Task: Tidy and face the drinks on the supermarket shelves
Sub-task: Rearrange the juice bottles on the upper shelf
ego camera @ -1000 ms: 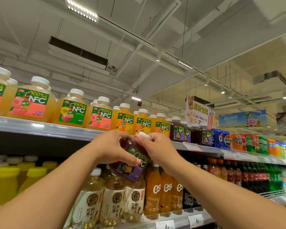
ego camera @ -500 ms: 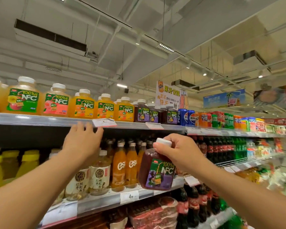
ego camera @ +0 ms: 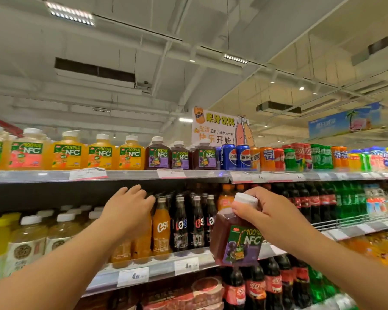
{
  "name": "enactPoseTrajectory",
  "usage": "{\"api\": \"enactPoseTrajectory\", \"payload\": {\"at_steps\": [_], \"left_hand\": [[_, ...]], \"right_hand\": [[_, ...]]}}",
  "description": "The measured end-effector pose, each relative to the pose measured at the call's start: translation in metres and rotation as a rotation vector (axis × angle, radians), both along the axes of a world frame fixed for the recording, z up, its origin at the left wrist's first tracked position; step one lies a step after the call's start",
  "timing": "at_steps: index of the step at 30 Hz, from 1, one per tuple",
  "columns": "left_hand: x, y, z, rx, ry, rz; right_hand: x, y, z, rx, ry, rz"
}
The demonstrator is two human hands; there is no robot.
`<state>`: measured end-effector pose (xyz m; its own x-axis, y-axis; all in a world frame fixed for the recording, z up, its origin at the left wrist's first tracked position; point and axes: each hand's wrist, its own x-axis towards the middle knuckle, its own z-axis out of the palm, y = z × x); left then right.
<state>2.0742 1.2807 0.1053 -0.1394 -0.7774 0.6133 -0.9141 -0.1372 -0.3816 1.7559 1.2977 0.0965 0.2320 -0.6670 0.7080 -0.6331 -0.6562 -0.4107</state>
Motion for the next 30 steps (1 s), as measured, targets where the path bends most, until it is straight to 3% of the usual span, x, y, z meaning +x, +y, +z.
{"api": "enactPoseTrajectory", "payload": {"at_steps": [13,18,23,30], "left_hand": [[0.014,-0.086,0.023,-0.031,0.150,-0.022],[0.012,-0.105,0.016,-0.209,0.108,-0.040],[-0.003,-0.104,0.030,-0.229,0.127,0.000],[-0.007,-0.108,0.027,-0.250,0.153,0.067]], "right_hand": [[0.035,-0.071,0.046,-0.091,0.036,-0.012],[0.064,-0.112,0.094,-0.161,0.026,0.013],[0.096,-0.158,0.152,-0.160,0.061,0.082],[0.131,-0.227,0.190,-0.275,0.344,-0.042]]}}
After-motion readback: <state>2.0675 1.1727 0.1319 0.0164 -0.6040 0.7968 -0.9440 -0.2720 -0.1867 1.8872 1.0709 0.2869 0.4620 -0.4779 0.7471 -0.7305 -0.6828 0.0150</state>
